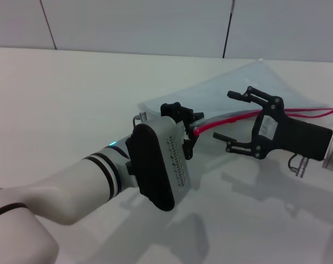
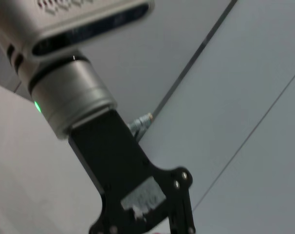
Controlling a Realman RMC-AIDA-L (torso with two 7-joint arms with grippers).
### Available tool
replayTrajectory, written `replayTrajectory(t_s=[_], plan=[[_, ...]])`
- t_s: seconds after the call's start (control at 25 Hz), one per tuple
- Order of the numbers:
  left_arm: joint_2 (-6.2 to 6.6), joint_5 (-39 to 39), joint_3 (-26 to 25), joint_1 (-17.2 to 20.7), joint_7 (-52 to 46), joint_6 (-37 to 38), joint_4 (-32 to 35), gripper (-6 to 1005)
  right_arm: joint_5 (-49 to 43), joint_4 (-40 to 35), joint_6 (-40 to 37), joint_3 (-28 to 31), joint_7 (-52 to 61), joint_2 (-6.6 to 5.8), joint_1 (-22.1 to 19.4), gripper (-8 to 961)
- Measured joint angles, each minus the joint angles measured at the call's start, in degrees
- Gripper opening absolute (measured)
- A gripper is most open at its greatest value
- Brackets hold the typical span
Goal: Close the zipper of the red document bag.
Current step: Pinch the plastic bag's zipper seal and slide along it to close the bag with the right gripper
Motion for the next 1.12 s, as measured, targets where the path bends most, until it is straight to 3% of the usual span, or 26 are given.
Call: replayTrajectory(t_s=[0.4, 0.64, 0.84, 1.12], plan=[[0.06, 0.3, 0.0, 1.1, 0.0, -0.1, 1.4, 51, -0.1, -1.5, -1.2, -0.2, 0.0, 0.09, -0.4, 732], [0.16, 0.4, 0.0, 1.8, 0.2, -0.1, 2.6, 50, -0.1, -2.1, -1.2, -0.2, 0.0, 0.09, -0.5, 485], [0.16, 0.4, 0.3, 2.5, 1.5, 0.0, 3.4, 49, -0.1, -2.2, -1.5, -0.2, 0.0, 0.12, -0.5, 358], [0.19, 0.3, 0.6, 2.6, 1.9, 0.0, 3.5, 48, 0.0, -2.2, -1.7, -0.2, 0.0, 0.18, -0.5, 303]])
